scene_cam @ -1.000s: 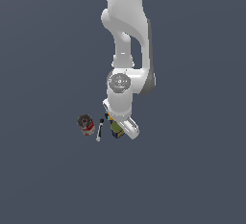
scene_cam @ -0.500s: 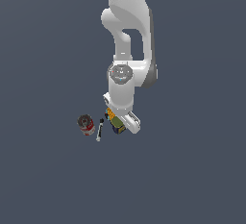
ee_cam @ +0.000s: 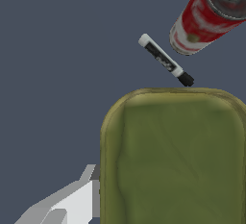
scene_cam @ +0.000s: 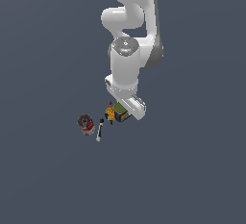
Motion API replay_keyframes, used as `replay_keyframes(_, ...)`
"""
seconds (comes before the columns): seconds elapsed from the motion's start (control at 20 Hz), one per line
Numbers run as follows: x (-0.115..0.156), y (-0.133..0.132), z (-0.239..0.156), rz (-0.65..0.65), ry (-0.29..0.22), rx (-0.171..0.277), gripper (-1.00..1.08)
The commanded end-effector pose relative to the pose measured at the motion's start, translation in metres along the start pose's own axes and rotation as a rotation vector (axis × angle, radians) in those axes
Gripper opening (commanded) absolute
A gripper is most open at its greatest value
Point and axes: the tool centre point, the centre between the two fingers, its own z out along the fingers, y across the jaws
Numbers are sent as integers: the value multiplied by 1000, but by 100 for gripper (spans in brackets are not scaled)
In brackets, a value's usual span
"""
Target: Pick up a designated object from a clutter of objects.
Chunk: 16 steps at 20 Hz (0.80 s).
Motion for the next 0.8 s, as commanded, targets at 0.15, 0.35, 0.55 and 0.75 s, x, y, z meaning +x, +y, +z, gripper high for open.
replay_keyframes(0.15, -17, 7, -52, 0, 3, 3, -100)
replay_keyframes(0.35, -30, 14, -92, 1, 4, 2, -100)
replay_keyframes(0.55, -44, 20, -133, 1, 5, 2, -100)
replay_keyframes(0.75, -58, 25, -173, 1, 5, 2, -100)
